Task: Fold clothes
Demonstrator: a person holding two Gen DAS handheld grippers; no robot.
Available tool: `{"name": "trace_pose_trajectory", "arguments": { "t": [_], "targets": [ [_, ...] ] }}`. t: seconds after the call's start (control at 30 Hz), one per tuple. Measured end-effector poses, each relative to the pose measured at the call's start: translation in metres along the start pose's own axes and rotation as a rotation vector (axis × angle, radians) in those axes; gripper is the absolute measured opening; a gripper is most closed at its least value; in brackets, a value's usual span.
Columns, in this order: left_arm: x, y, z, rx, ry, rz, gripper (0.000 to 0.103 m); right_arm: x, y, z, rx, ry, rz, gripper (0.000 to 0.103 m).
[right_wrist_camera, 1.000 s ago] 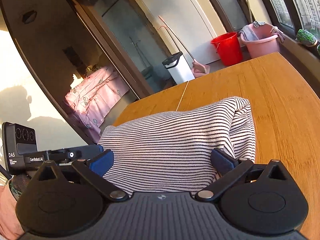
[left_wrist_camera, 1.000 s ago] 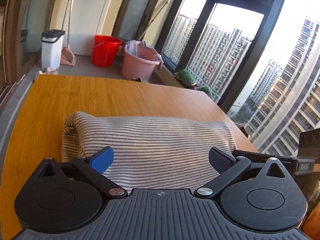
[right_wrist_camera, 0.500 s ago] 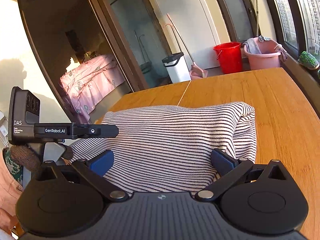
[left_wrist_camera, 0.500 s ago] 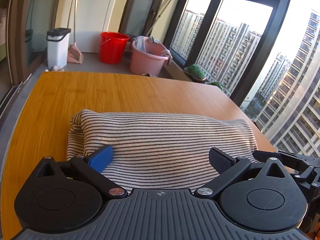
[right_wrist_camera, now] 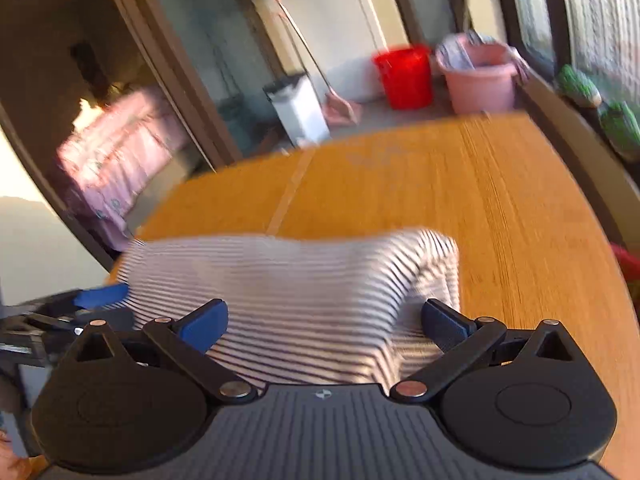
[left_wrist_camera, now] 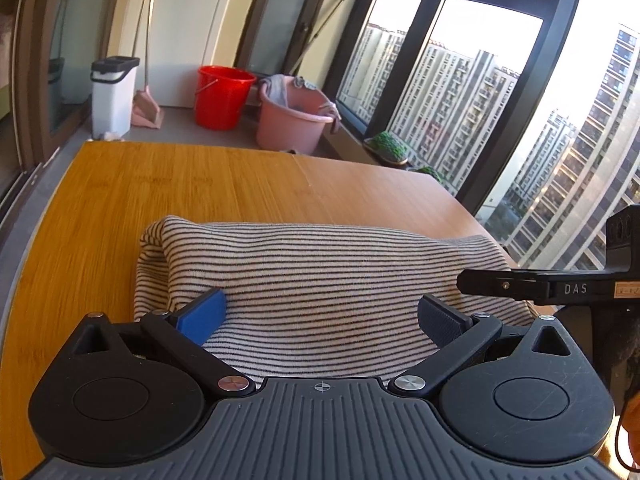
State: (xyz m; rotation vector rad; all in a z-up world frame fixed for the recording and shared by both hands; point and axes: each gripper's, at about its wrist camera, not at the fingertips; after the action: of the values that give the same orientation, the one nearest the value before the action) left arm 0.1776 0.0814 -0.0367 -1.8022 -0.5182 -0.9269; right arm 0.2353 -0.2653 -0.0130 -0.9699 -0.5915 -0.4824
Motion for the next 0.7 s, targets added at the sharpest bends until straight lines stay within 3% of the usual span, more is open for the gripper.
{"name": "trace_pose_trajectory", "arguments": {
  "t": [0.13, 0.2, 0.33, 0.43, 0.6, 0.67, 0.7],
  "targets": [
    [0.002, -0.012, 0.006, -0.037, -0.041, -0.041, 0.103, -0.007, 0.007, 0.001, -0.013, -0.021, -0.005, 0.103],
    [0.003, -0.022, 0.009, -0.068, -0.067, -0.098, 0.103, -0.011, 0.009, 0.002, -0.018, -0.041, -0.011, 0.103],
    [0.008, -0.025, 0.017, -0.045, -0.107, -0.184, 0.103, -0.014, 0.011, 0.0, -0.015, -0.048, -0.017, 0.103],
    [0.008, -0.001, 0.032, -0.054, -0.155, -0.091, 0.103, -0.016, 0.009, -0.002, -0.009, -0.044, -0.022, 0.103],
    [0.006, 0.002, 0.043, -0.065, -0.186, -0.066, 0.103, -0.017, -0.001, 0.001, -0.03, -0.047, -0.041, 0.102],
    [0.003, 0.0, 0.048, -0.084, -0.19, -0.068, 0.103, -0.017, -0.014, 0.011, -0.053, -0.115, -0.089, 0.083],
    [0.002, 0.0, 0.051, -0.094, -0.197, -0.074, 0.103, -0.017, -0.021, 0.018, -0.063, -0.163, -0.124, 0.066]
  ]
}}
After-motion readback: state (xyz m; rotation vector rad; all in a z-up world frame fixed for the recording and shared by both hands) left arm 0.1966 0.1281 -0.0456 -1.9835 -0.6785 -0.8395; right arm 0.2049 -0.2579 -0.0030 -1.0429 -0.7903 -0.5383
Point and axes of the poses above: each gripper's, at about its wrist camera, not at the fingertips, and y roughly the way its jaws point, z to its left, x to its top, and after that the axes turned 8 degrees about y, right-handed
